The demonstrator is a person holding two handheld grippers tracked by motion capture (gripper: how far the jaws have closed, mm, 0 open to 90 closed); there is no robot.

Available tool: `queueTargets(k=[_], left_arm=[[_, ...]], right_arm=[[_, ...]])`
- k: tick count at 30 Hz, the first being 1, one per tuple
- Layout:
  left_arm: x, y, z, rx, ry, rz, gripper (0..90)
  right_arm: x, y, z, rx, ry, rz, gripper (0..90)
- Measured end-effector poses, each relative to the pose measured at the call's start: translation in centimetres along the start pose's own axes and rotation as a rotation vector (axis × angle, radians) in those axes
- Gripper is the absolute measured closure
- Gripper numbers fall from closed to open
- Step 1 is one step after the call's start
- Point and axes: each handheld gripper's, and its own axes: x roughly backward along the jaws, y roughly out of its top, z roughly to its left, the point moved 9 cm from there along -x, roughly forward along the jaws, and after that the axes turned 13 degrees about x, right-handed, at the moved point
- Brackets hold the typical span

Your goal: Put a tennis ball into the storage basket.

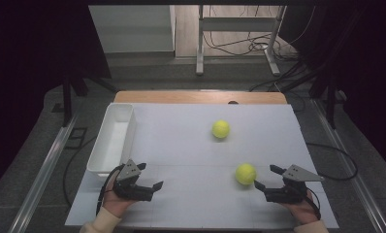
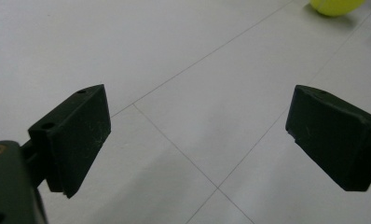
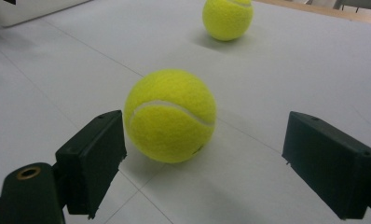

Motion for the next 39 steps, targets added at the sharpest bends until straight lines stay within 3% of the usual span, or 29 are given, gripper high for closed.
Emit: queueTargets(k=[7,16,27,34,39], left_arm=[[-0.1,0.5,-0.4,0.005,-0.006,-0.003,7.2],[-0.7,0.8,-1.9,-0.025,-0.01,0.014,7.2],[-1.1,2.5,-2.0,-0.013,0.001,-0.009,7.2],[-1.3,3.1,-2.0,0.01,-0.019,-0.001,7.1],[-1.8,3.7,-2.1,0.001,-0.026,0.003,7.1]], right_arm=[[0.0,0.1,-0.1,-0.012,0.005,-0.006,13.5],[-0.1,0.5,0.1,0.01,0.016,-0.028,13.7],[0.0,0.1,0.4,0.007,0.03,-0.02,13.8],[-0.3,-0.1,0.4,-0.019,0.037,-0.009,13.9],[-0.4,0.2,0.6,-0.021,0.04,-0.015,14.0]])
